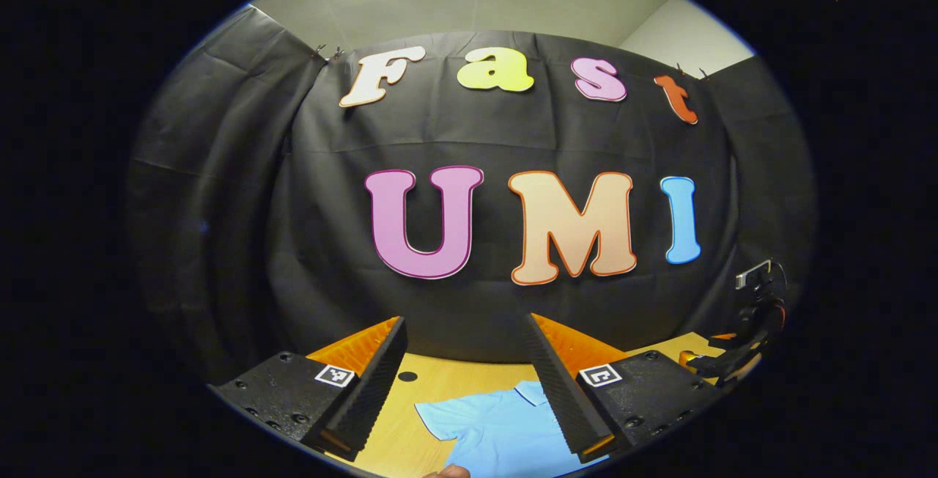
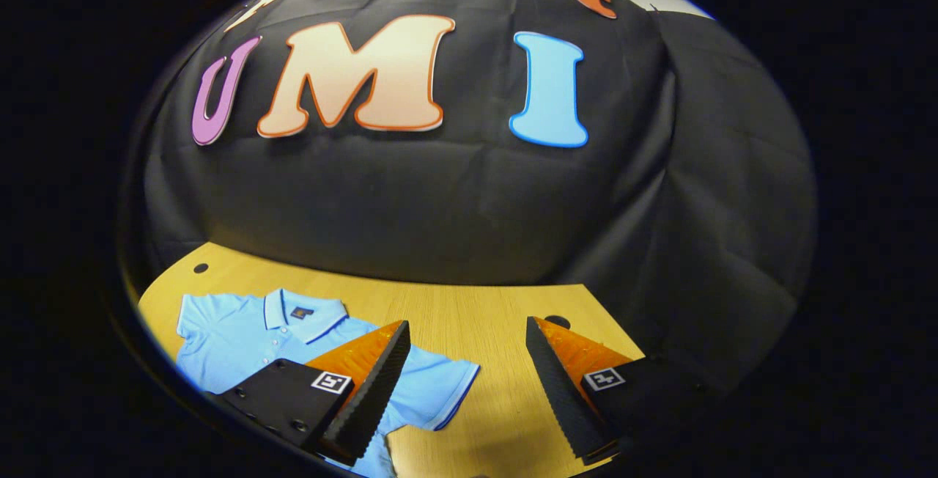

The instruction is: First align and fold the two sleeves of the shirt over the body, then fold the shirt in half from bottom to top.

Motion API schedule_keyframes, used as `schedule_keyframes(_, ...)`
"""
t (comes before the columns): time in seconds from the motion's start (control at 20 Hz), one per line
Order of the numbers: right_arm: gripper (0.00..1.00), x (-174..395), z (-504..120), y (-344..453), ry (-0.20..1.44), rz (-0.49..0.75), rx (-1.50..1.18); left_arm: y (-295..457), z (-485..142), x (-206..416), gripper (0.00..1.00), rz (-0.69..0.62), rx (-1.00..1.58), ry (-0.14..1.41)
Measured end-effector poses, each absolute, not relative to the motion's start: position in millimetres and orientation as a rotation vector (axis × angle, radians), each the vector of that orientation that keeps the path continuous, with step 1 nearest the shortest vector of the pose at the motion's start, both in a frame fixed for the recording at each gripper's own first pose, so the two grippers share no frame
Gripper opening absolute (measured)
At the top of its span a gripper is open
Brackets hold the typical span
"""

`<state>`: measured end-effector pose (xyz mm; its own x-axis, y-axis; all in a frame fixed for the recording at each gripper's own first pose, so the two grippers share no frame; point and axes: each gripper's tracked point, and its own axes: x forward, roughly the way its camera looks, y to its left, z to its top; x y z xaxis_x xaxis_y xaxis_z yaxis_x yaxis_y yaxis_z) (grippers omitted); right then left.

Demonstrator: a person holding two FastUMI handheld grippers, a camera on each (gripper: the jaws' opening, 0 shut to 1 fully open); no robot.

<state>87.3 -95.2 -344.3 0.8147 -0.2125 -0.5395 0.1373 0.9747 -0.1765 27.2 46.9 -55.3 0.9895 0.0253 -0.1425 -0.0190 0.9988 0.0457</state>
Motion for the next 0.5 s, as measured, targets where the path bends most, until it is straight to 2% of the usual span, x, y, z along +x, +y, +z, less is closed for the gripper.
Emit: schedule_keyframes(0.5, 0.99, 73, -458, -92, 0.845, -0.168, -0.131, 47, -71, 29, 0.95, 0.062, 0.071, 0.196)
